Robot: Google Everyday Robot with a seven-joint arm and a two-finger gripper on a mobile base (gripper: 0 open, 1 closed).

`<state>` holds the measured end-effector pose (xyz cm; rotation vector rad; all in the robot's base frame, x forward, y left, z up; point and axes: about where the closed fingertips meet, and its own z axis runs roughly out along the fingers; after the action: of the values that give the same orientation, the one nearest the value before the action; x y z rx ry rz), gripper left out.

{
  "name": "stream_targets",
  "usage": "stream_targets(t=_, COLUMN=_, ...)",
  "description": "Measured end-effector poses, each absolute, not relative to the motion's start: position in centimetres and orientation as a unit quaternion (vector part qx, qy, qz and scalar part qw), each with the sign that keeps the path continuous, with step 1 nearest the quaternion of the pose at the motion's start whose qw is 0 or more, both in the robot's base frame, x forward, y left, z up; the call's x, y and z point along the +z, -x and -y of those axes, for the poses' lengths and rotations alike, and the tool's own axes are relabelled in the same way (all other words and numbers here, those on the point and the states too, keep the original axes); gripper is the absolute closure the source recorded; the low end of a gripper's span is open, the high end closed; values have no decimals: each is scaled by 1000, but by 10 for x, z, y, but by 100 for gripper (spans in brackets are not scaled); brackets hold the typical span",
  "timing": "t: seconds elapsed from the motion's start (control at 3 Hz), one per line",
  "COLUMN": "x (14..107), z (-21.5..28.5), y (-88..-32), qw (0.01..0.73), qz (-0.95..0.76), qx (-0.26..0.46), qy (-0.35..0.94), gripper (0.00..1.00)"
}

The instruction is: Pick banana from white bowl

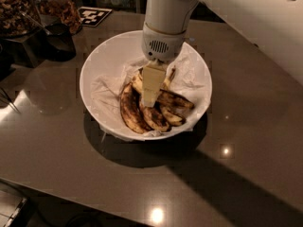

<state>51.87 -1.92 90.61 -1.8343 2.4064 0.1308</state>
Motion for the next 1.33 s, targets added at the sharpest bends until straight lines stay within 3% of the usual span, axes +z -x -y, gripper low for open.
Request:
stream_targets(t=0.33, x=894, z=19, y=-533, qw=43, qz=-799, qx=49, qy=598, gripper=31)
stream_targets(t=0.67, x=879, z=19, y=-544, qw=26, qz=-801, qx=56, qy=596, gripper=47)
stream_targets(t=1.33, x=878, z=20, y=-546, qw=24, qz=-801, qx=57, qy=595, gripper=93)
